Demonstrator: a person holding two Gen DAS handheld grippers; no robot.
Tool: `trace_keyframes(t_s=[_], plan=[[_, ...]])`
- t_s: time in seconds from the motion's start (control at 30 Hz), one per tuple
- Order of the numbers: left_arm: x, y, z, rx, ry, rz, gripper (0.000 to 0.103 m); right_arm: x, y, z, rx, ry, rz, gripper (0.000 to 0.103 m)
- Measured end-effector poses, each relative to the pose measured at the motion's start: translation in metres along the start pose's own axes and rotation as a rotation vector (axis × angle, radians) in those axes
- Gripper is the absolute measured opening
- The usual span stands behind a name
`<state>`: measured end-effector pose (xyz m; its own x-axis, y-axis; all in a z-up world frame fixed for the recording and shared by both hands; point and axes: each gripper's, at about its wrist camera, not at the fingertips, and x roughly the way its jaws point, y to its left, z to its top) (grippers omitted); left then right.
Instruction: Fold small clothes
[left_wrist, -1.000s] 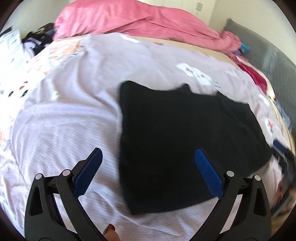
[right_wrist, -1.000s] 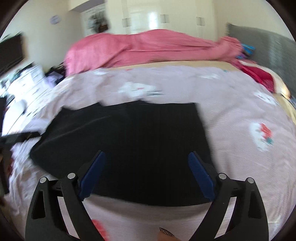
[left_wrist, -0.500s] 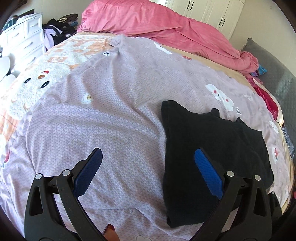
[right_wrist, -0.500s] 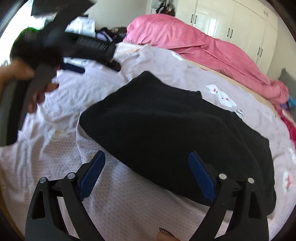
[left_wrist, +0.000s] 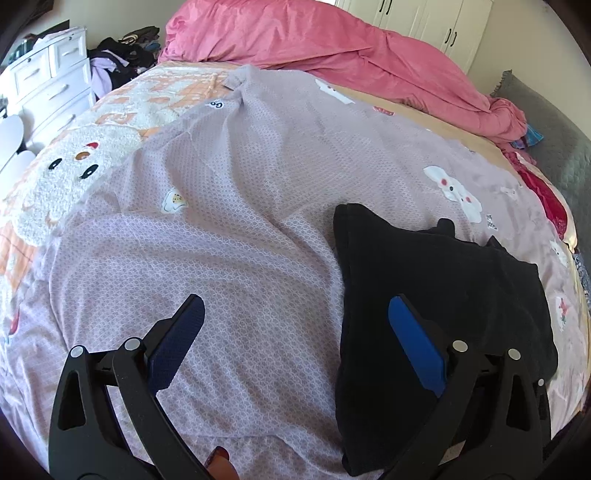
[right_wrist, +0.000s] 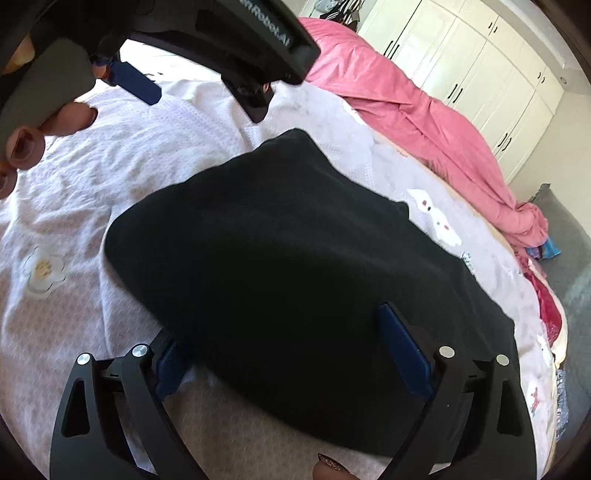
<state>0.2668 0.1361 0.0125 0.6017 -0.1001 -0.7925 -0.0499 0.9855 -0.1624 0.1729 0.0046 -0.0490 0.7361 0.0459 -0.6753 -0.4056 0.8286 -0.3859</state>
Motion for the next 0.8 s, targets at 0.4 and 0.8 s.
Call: trace_keyframes(t_s=[0.4, 0.8], plan=[[0.018, -0.008, 0.003, -0.079, 0.044, -0.117, 0.094, -0.033, -0.042, -0.004, 0.155, -0.165, 0.126, 0.016], [0.028, -0.057, -0.005, -0.172, 0.077, -0.41, 0.093, -0.061, -0.074, -0.025, 0.217, -0.25, 0.15, 0.011]])
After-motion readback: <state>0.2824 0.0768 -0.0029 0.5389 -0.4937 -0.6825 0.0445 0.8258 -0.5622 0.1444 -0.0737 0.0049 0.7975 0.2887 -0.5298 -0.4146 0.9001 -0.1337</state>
